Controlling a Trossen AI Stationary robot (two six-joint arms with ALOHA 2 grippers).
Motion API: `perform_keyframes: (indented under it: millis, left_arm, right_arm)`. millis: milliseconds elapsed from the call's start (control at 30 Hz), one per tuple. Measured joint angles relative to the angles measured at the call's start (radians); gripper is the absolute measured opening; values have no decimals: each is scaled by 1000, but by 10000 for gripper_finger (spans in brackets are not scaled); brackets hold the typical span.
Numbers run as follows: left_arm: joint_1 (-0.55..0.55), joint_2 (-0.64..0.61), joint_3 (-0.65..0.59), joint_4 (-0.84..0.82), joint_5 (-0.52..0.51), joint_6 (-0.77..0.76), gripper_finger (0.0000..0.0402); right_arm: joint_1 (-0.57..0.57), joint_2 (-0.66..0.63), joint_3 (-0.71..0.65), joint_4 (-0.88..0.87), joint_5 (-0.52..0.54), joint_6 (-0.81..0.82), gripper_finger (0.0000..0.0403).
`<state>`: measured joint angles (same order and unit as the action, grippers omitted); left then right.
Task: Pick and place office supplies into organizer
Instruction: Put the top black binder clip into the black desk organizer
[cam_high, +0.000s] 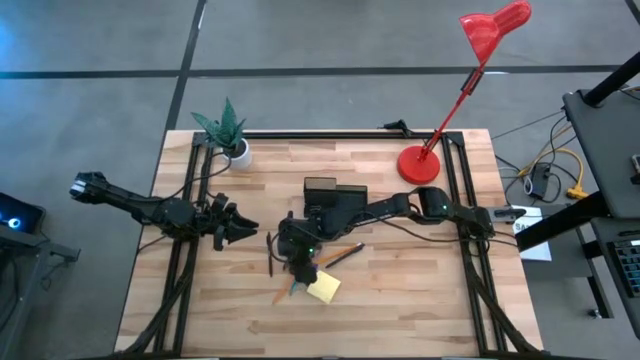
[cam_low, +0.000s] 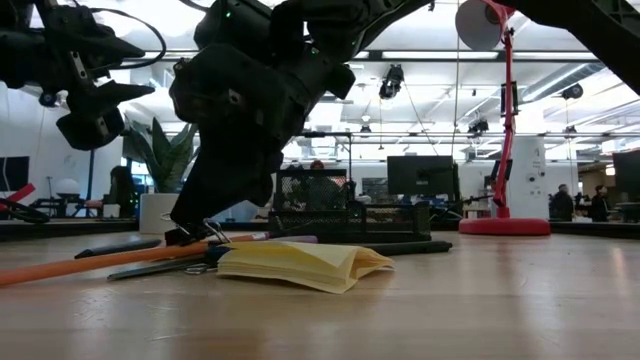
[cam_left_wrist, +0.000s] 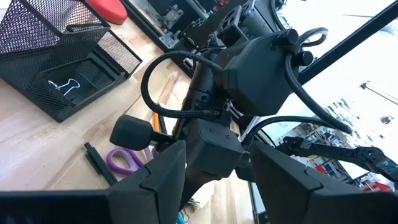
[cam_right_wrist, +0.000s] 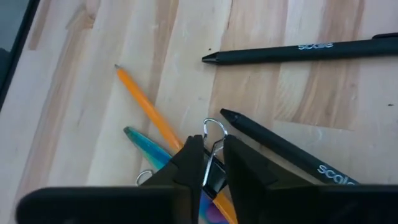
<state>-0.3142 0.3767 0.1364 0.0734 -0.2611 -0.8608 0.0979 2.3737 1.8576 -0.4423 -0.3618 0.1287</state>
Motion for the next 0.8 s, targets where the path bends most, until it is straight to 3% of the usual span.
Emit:
perform_keyframes:
  millis: [267, 500, 800]
  left_arm:
    - [0, 0, 0, 0, 0, 0, 167]
    - [0, 0, 0, 0, 0, 0, 167]
    - [0, 0, 0, 9, 0, -1, 167]
  right_arm:
    - [0, 0, 0, -2, -14, 0, 11]
    - [-7, -1, 0, -3, -10, 39, 8]
    - [-27, -46, 54, -47, 84, 3, 8]
